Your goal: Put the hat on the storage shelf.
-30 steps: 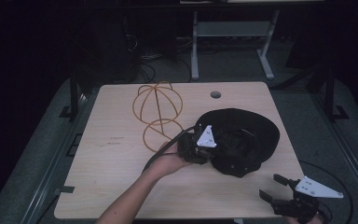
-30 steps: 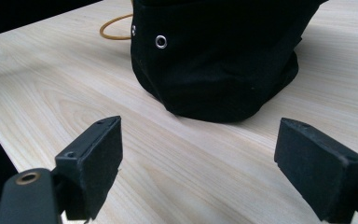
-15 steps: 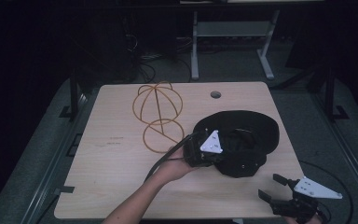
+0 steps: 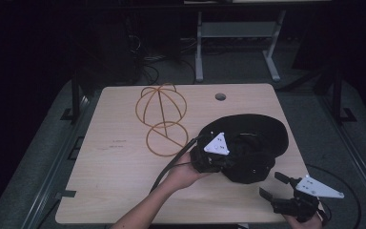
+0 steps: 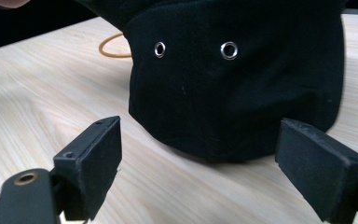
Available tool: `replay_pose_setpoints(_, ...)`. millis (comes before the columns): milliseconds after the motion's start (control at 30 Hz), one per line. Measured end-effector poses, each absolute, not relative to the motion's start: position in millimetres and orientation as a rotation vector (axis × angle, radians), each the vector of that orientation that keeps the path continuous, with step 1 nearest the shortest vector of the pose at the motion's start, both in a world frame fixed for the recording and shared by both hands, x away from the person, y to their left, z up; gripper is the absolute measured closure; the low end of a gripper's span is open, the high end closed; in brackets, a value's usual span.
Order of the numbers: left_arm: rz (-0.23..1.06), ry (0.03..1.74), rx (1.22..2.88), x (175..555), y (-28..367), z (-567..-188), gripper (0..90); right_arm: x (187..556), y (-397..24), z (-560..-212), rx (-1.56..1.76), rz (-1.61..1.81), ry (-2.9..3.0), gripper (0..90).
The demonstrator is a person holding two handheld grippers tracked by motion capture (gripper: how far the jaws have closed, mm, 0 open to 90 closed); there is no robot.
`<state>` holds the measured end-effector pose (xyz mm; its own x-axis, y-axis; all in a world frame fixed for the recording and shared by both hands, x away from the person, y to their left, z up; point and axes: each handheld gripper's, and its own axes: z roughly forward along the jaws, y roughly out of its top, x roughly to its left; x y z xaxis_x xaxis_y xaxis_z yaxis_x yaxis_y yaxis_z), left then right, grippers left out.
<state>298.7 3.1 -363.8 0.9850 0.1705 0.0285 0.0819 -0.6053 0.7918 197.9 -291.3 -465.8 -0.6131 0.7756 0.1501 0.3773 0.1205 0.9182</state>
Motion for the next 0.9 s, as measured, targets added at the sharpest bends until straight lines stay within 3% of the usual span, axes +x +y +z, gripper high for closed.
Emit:
replay_pose_setpoints(733,0.056,0.220,2.111,303,-1,-341,85.7,217,-287,-467,1.126,1.544,1.947,13.3)
replay_pose_setpoints(800,0.053,0.220,2.109,303,-1,-341,85.7,219,-289,-467,1.135,1.568,1.936,15.2)
replay_pose_setpoints(900,0.031,0.217,2.105,302,-4,-341,85.7,224,-290,-467,1.110,1.614,1.939,38.0)
